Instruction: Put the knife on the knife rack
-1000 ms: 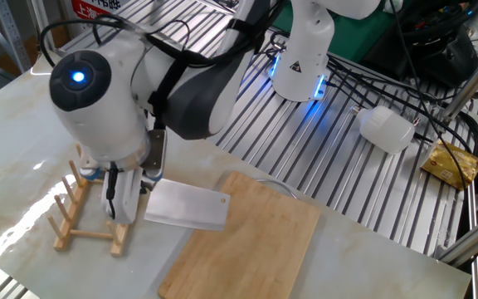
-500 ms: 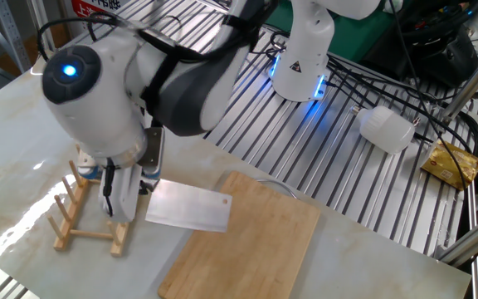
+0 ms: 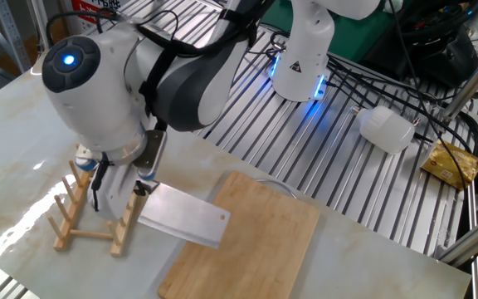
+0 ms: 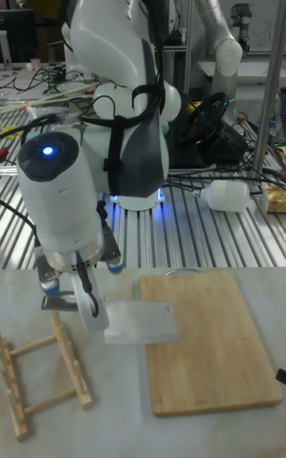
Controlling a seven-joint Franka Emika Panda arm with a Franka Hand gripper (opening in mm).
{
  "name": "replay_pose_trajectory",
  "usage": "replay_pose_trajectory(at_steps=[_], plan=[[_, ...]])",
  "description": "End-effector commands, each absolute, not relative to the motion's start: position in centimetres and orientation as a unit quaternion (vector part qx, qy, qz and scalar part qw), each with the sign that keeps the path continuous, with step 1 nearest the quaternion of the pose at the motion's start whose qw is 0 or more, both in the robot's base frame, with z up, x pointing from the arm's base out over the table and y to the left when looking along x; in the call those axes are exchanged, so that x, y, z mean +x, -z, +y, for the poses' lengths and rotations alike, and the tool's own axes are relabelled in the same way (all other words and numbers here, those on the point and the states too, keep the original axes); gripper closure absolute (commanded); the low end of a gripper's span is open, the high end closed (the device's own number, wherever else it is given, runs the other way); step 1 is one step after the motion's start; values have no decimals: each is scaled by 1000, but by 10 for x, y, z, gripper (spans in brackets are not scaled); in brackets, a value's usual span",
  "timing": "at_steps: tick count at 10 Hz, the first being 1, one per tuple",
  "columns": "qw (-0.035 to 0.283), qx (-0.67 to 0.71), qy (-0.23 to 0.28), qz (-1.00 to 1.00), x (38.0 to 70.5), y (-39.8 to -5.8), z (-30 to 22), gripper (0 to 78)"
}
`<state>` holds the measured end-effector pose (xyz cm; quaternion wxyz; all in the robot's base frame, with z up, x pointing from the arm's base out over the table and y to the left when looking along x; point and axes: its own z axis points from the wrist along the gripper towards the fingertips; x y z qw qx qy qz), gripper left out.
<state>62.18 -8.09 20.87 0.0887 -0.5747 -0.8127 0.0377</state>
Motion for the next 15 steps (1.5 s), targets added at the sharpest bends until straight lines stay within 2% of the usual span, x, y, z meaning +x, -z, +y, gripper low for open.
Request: replay_pose_trajectory(at_steps=[1,4,6,11,15], plan=[[70,-585,-17,-808,623,-211,-81,763],[38,-592,0,-805,623,-211,-81,763],[29,-593,6,-804,623,-211,-81,763],[44,-595,-9,-803,622,-213,-82,763],[54,-582,-27,-811,620,-239,-102,763]])
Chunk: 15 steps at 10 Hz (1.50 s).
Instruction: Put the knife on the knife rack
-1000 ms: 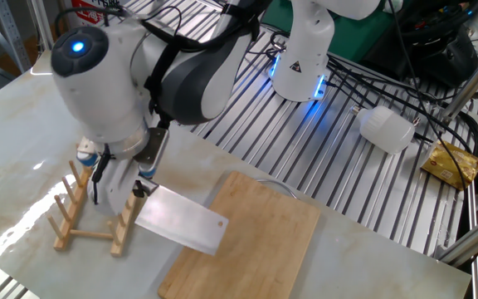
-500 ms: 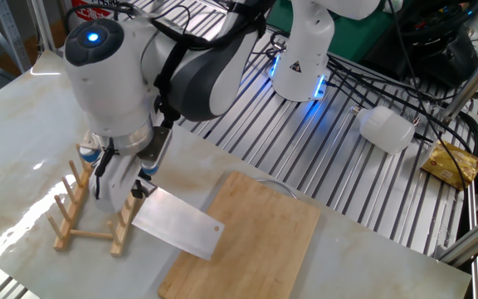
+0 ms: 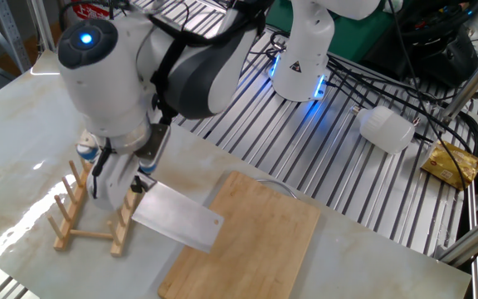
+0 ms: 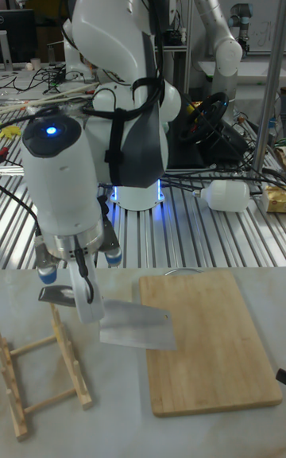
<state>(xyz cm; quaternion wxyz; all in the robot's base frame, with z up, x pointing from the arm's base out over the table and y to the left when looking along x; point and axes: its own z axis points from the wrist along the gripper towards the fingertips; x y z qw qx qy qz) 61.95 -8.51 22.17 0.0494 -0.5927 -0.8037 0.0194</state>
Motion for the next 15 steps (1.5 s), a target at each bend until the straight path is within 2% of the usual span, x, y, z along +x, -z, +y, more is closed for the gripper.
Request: replay_pose_trajectory(at_steps=[1,7,15], plan=[[56,-578,-33,-813,619,-243,-110,763],[80,-551,-52,-829,619,-265,-164,763],[83,-524,-58,-845,639,-256,-208,763]])
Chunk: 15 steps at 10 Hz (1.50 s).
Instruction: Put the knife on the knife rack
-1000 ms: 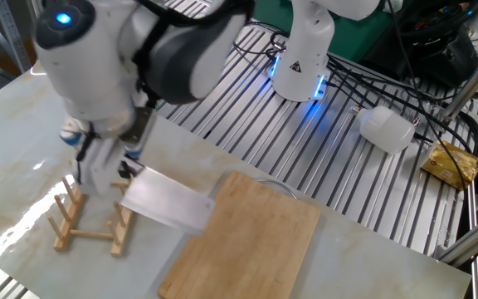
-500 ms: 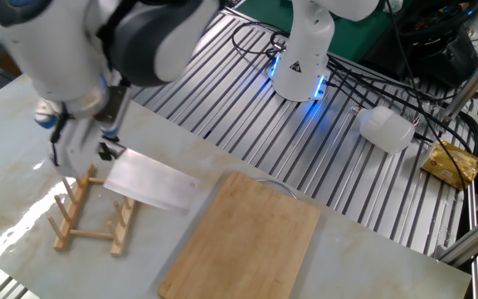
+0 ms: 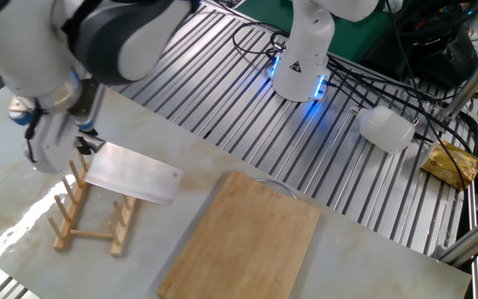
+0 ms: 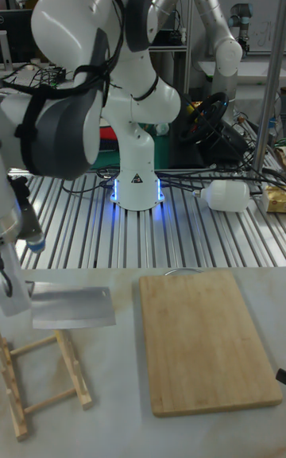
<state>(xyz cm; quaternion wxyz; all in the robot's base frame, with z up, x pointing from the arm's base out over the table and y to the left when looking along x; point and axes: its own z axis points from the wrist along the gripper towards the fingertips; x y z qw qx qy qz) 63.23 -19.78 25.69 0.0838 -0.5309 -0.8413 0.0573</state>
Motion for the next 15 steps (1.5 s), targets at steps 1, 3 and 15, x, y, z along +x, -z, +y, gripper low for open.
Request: replay_pose_trajectory(at_steps=[1,3,15], plan=[[84,-521,-57,-847,640,-255,-212,763],[86,-519,-61,-848,645,-252,-222,763],[92,-509,-81,-852,658,-252,-235,763]])
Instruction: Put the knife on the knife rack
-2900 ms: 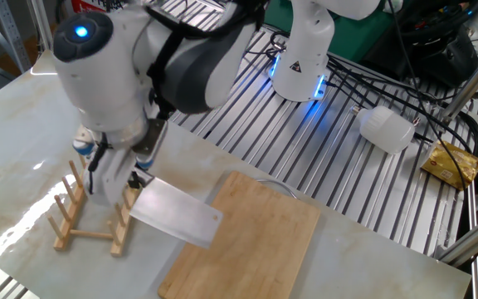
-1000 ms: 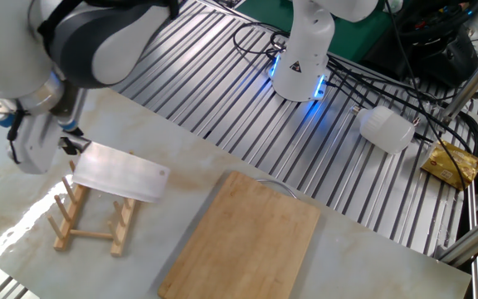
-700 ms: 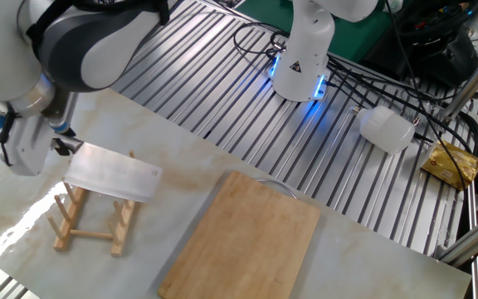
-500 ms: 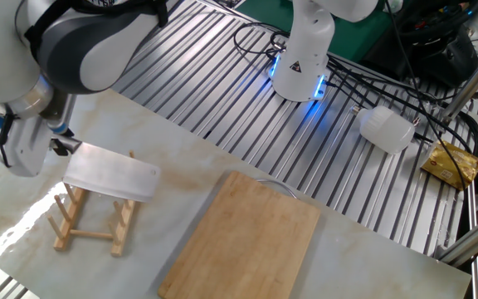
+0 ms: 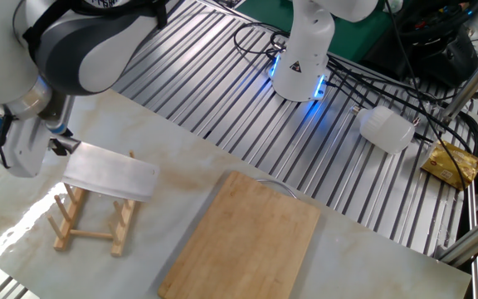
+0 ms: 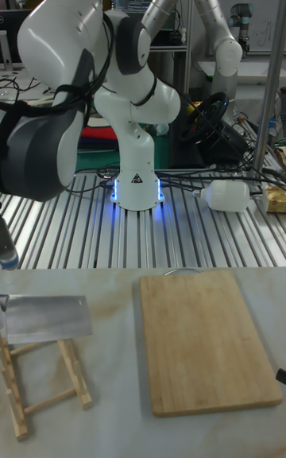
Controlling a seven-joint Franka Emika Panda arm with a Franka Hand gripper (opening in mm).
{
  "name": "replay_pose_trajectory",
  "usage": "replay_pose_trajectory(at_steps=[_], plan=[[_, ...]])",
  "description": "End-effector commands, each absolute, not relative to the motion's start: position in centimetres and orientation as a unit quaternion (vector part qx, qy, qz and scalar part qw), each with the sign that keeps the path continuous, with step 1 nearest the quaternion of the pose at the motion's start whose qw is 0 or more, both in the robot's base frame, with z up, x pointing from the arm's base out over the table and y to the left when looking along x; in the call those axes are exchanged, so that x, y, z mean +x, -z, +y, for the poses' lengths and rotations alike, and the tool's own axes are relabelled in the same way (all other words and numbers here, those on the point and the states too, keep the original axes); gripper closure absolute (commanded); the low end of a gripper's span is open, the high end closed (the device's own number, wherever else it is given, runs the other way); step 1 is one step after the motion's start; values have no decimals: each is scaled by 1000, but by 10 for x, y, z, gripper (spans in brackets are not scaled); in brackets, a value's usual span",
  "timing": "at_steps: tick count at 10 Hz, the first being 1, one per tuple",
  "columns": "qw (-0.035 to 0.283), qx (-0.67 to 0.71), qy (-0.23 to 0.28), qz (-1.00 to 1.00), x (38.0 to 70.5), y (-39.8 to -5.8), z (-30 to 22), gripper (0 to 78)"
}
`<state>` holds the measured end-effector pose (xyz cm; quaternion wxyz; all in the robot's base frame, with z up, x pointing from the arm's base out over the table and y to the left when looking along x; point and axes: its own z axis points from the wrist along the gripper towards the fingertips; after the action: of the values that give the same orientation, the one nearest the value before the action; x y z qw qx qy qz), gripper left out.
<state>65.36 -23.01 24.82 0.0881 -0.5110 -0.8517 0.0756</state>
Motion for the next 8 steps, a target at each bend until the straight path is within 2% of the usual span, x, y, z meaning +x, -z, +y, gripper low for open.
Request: replay_pose_trajectory(at_steps=[1,8], plan=[[92,-507,-83,-853,659,-251,-235,763],[93,-502,-92,-855,666,-240,-244,763]])
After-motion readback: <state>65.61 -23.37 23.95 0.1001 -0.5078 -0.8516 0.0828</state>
